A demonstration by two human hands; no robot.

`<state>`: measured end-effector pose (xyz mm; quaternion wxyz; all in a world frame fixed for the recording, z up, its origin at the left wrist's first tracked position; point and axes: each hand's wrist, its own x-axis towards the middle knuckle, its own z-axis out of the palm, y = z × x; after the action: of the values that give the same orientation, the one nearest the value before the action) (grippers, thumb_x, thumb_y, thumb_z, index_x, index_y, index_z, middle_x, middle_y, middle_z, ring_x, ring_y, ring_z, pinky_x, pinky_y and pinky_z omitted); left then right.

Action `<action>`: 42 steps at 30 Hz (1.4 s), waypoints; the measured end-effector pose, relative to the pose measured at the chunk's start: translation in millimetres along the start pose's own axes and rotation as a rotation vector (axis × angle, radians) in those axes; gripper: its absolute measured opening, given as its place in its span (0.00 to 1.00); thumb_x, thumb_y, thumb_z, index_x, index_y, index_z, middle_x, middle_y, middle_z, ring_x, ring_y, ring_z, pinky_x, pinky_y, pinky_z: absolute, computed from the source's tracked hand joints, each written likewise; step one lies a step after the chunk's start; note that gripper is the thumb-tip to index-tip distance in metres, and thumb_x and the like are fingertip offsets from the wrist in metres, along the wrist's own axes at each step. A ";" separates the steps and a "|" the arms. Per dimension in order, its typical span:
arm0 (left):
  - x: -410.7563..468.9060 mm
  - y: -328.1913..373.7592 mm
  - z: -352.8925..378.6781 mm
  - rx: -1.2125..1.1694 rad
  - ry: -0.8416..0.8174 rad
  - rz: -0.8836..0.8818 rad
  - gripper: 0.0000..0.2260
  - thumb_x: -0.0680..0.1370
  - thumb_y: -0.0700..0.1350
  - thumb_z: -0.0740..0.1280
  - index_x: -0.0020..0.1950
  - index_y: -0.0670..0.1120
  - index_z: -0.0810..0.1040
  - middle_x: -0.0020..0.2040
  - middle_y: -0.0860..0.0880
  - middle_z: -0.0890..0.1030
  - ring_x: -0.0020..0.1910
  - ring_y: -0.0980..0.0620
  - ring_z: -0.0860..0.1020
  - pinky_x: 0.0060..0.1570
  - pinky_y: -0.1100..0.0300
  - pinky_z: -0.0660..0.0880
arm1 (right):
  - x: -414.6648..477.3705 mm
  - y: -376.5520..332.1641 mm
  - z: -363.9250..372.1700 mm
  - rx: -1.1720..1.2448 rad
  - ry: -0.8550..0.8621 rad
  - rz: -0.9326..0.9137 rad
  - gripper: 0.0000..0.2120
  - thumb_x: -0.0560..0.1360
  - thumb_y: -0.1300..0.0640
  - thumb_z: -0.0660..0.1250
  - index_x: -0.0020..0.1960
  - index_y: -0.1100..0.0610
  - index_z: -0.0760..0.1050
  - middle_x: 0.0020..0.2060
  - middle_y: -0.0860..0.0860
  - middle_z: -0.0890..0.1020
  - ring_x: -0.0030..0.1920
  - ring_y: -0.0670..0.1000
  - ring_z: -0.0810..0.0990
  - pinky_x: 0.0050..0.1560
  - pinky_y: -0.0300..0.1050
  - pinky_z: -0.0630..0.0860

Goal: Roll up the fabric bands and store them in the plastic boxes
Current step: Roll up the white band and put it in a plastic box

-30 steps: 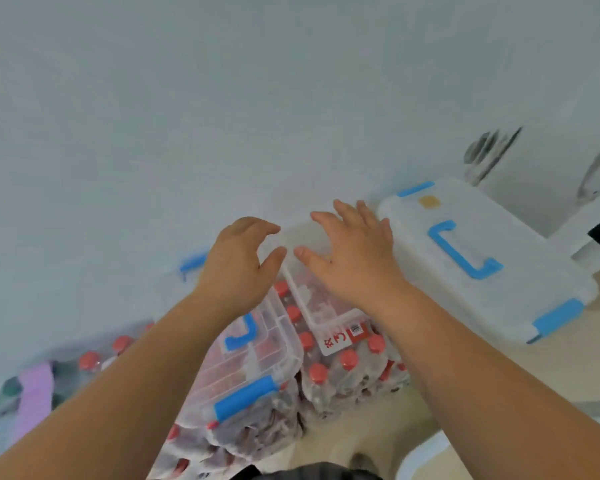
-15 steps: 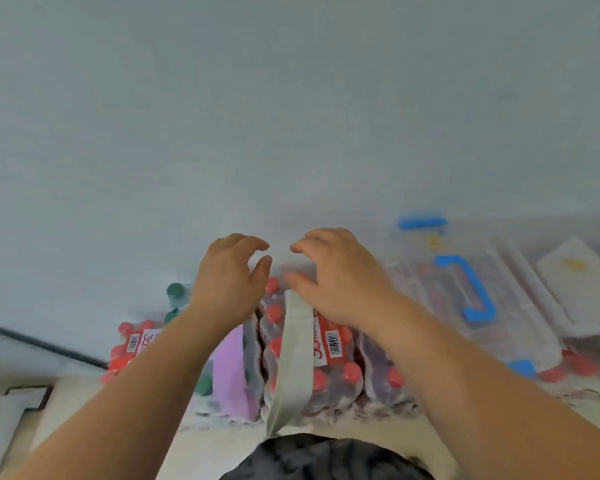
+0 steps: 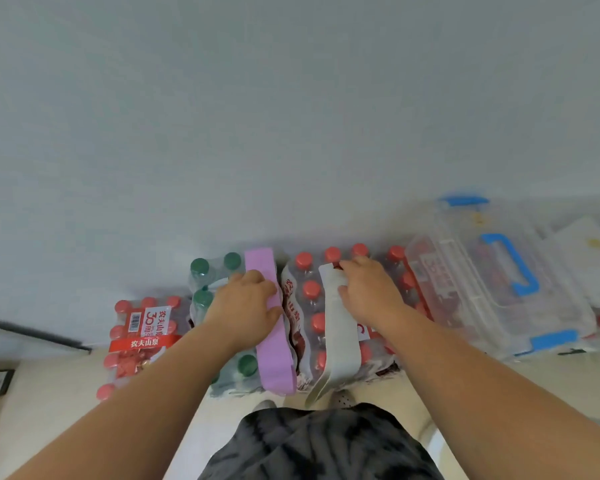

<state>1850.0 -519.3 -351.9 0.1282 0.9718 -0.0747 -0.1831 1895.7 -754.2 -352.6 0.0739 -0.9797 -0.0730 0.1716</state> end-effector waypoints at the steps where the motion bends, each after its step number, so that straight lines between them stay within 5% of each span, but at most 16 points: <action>1: 0.5 -2.6 2.1 0.006 -0.001 0.011 0.19 0.78 0.58 0.61 0.65 0.52 0.77 0.61 0.49 0.76 0.61 0.45 0.73 0.61 0.47 0.73 | 0.0 0.0 1.3 0.014 0.021 0.007 0.16 0.79 0.55 0.62 0.66 0.55 0.75 0.62 0.55 0.75 0.60 0.59 0.73 0.60 0.55 0.76; 6: -1.4 -5.0 -1.6 -0.067 -0.004 0.019 0.20 0.78 0.58 0.63 0.68 0.52 0.75 0.62 0.49 0.76 0.62 0.44 0.73 0.64 0.49 0.72 | -4.5 -1.6 1.2 0.106 0.114 0.003 0.05 0.78 0.54 0.66 0.49 0.53 0.80 0.50 0.50 0.78 0.54 0.54 0.75 0.52 0.52 0.77; 12: -6.6 24.6 -15.5 -0.413 0.104 0.051 0.19 0.78 0.58 0.68 0.65 0.52 0.78 0.58 0.54 0.81 0.57 0.53 0.78 0.58 0.56 0.75 | -33.2 -2.7 -25.8 0.387 0.098 -0.109 0.02 0.78 0.52 0.69 0.48 0.50 0.78 0.42 0.42 0.81 0.43 0.44 0.80 0.45 0.41 0.76; 16: -18.4 58.2 -26.4 -0.799 0.062 0.114 0.13 0.77 0.55 0.72 0.59 0.54 0.82 0.44 0.60 0.83 0.41 0.64 0.80 0.48 0.61 0.78 | -60.0 -8.9 -49.6 0.508 0.090 -0.194 0.02 0.77 0.53 0.71 0.46 0.49 0.79 0.39 0.43 0.82 0.41 0.44 0.79 0.42 0.39 0.76; 18: -26.2 69.4 -28.4 -0.859 0.083 0.143 0.06 0.78 0.50 0.72 0.53 0.53 0.84 0.31 0.60 0.78 0.29 0.63 0.74 0.34 0.66 0.71 | -70.5 -10.2 -57.0 0.553 0.088 -0.231 0.02 0.76 0.54 0.71 0.46 0.49 0.79 0.38 0.44 0.82 0.40 0.44 0.79 0.41 0.39 0.75; 20: -32.8 78.5 -30.0 -0.939 0.113 0.136 0.03 0.78 0.46 0.71 0.49 0.50 0.85 0.27 0.57 0.76 0.26 0.61 0.72 0.32 0.68 0.68 | -79.3 -7.6 -62.4 0.621 0.103 -0.241 0.02 0.76 0.56 0.72 0.46 0.50 0.80 0.38 0.44 0.82 0.38 0.42 0.79 0.40 0.35 0.73; 26: -50.7 108.4 -43.4 -1.158 0.204 0.079 0.07 0.78 0.38 0.70 0.44 0.48 0.86 0.36 0.44 0.85 0.33 0.51 0.80 0.38 0.51 0.78 | -104.0 13.7 -69.7 1.098 0.075 -0.151 0.03 0.77 0.62 0.71 0.50 0.57 0.82 0.41 0.55 0.86 0.40 0.50 0.84 0.45 0.44 0.80; 30: -62.9 137.1 -53.6 -1.225 0.272 0.118 0.07 0.77 0.39 0.71 0.48 0.50 0.85 0.40 0.34 0.84 0.39 0.29 0.81 0.44 0.35 0.78 | -122.7 27.8 -82.1 1.315 0.081 -0.190 0.02 0.78 0.64 0.69 0.49 0.60 0.81 0.39 0.61 0.85 0.36 0.50 0.82 0.36 0.43 0.79; 33: -70.2 161.2 -57.9 -1.249 0.353 0.134 0.09 0.75 0.39 0.72 0.48 0.53 0.84 0.41 0.28 0.81 0.40 0.25 0.78 0.44 0.30 0.76 | -132.4 41.3 -88.2 1.417 0.105 -0.222 0.02 0.78 0.65 0.69 0.48 0.60 0.79 0.36 0.63 0.83 0.34 0.51 0.82 0.33 0.44 0.78; 39: -87.4 196.1 -46.1 -1.277 0.395 0.068 0.10 0.77 0.34 0.70 0.48 0.49 0.84 0.37 0.43 0.86 0.37 0.47 0.85 0.36 0.53 0.81 | -143.2 63.5 -80.2 1.288 0.223 -0.370 0.07 0.78 0.63 0.70 0.47 0.52 0.79 0.34 0.60 0.77 0.35 0.53 0.74 0.38 0.52 0.74; 42: -95.4 206.5 -43.2 -1.289 0.426 0.063 0.10 0.77 0.32 0.69 0.46 0.46 0.85 0.38 0.43 0.86 0.36 0.50 0.85 0.34 0.59 0.80 | -149.5 68.3 -79.3 1.213 0.211 -0.424 0.08 0.77 0.63 0.70 0.46 0.50 0.79 0.33 0.47 0.78 0.36 0.46 0.76 0.39 0.45 0.74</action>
<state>1758.0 -688.7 -223.8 0.6990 0.7134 0.0481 0.0080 1792.2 -855.8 -241.8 0.6528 -0.7401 -0.1471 0.0667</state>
